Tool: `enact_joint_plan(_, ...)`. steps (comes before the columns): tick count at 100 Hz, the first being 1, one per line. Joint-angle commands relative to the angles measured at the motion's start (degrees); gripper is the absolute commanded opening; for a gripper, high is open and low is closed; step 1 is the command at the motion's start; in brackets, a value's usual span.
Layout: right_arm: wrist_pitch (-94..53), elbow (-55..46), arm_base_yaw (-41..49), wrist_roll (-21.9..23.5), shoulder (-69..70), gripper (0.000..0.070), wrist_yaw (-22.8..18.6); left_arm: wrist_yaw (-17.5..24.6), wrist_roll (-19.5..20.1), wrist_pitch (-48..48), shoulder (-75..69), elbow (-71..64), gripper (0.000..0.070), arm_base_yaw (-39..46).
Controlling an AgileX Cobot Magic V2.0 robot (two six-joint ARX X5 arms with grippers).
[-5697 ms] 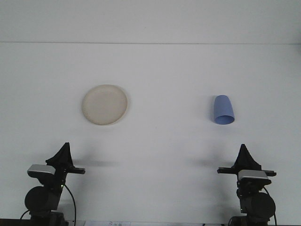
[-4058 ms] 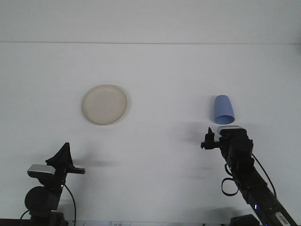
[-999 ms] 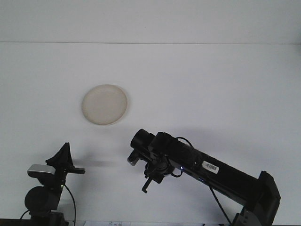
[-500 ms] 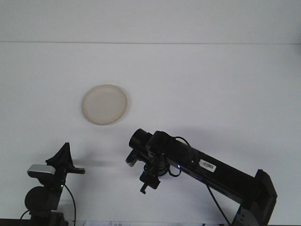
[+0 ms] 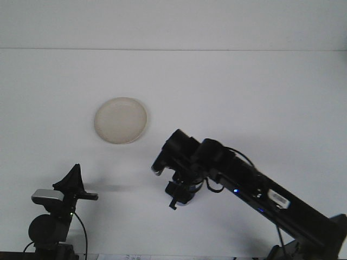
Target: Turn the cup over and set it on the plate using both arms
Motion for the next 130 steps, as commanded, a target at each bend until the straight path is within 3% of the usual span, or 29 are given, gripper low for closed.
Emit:
enact_joint_plan(1, -1.57, 1.6, -2.93, -1.46, -2.69, 0.034, 2.6, 0.13, -0.13, 0.59, -0.13, -1.09, 0.0012, 0.07)
enact_joint_plan(21, -1.53, 1.4, -18.82, 2.21, -11.96, 0.034, 14.49, 0.13, -0.13, 0.59, -0.13, -1.09, 0.0012, 0.07)
enact_joint_plan(27, -0.35, 0.61, -23.58, 3.04, -14.82, 0.034, 16.28, 0.13, -0.13, 0.61, -0.13, -1.09, 0.0012, 0.07)
enact_joint_plan(56, 18.27, -16.02, -43.36, 5.03, -35.19, 0.034, 12.63, 0.13, -0.13, 0.59, -0.13, -1.09, 0.0012, 0.07)
enact_joint_plan(86, 32.3, -39.36, -45.97, 7.52, -52.94, 0.0336, 11.63, 0.13, -0.13, 0.59, -0.13, -1.09, 0.0012, 0.07)
enact_joint_plan(92, 33.99, -42.56, -45.97, 8.72, -54.93, 0.028, 11.19, 0.13, -0.13, 0.59, -0.13, -1.09, 0.0012, 0.07)
enact_joint_plan(104, 36.94, -46.53, -45.97, 9.68, -57.2, 0.0006, 10.95, 0.13, -0.13, 0.72, -0.13, -1.09, 0.0012, 0.07)
enact_joint_plan(122, 39.06, -47.1, -45.97, 9.7, -57.4, 0.0, 10.71, 0.13, -0.42, 1.09, -0.13, -1.05, 0.0012, 0.04)
enact_joint_plan(130, 39.76, -47.1, -45.97, 9.68, -57.4, 0.0, 10.73, 0.13, -3.15, 1.07, -0.13, -0.15, 0.0012, 0.04)
